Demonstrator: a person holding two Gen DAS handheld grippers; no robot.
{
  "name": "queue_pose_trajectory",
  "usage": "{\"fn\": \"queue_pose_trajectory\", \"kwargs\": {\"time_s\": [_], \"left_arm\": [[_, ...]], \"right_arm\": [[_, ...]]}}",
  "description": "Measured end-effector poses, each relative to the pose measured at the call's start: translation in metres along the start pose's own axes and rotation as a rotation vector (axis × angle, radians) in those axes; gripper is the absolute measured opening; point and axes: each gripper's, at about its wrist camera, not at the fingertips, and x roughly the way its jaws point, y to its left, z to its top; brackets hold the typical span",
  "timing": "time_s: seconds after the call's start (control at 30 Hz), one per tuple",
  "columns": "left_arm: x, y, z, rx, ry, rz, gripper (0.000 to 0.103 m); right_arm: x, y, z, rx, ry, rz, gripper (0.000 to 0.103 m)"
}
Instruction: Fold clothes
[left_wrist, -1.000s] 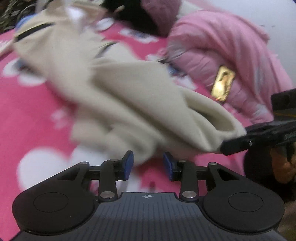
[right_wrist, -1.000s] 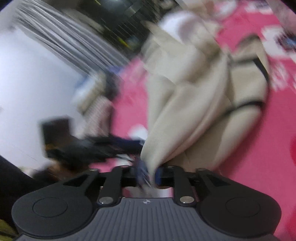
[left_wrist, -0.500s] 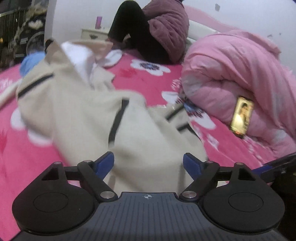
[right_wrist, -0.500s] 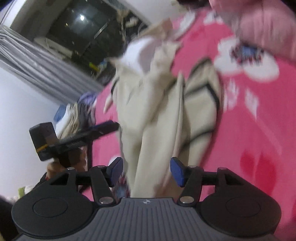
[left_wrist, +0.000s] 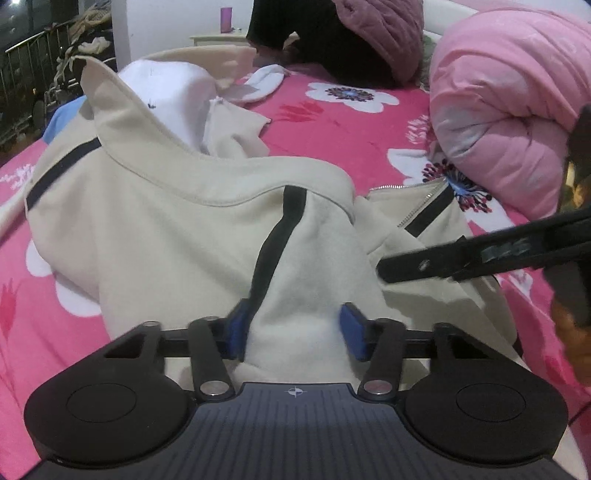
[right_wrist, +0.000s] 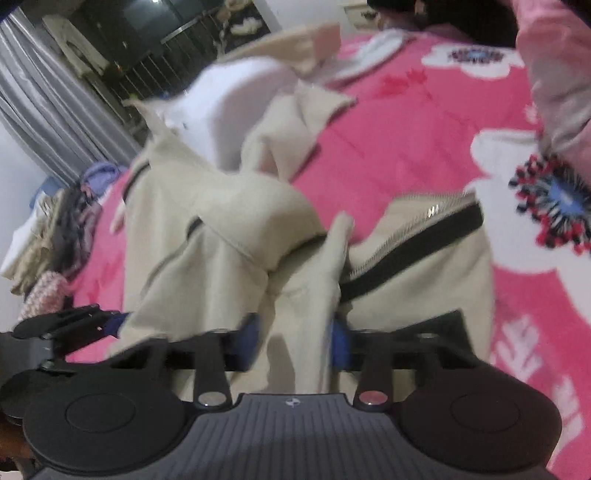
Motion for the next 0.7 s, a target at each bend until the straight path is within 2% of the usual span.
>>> {"fn": "queue_pose_trajectory", "kwargs": {"time_s": [0.03, 0.07, 0.17, 0.3, 0.37, 0.5, 0.7], "left_arm": [[-0.006, 0.004, -0.002, -0.023, -0.009, -0.001, 0.031], [-0.013, 0.007, -0.003, -0.046, -0.018, -0.003, 0.021], [-0.031, 0.018, -0.008, -0.115, -0.044, -0.006, 0.012], [-0.059, 0.034, -0.015, -0.206, -0.081, -0.007, 0.01], [-0.086, 0.048, -0.029, -0.248, -0.096, 0.021, 0.01], [-0.127, 0.069, -0.062, -0.333, -0.075, 0.091, 0.009], [-0.148, 0.082, -0.115, -0.441, 0.011, 0.183, 0.007]], "right_arm": [[0.001, 0.0, -0.004, -0.001, 0.008, -0.003, 0.011], [-0.003, -0.001, -0.008, 0.008, 0.001, 0.006, 0.008], [-0.029, 0.0, -0.021, 0.042, -0.037, 0.097, 0.007], [-0.071, 0.01, -0.048, 0.071, -0.055, 0.217, 0.007], [-0.089, 0.016, -0.067, 0.088, -0.035, 0.289, 0.007], [-0.115, 0.028, -0.109, 0.127, 0.039, 0.408, 0.007], [-0.136, 0.038, -0.165, 0.089, 0.146, 0.429, 0.007]]}}
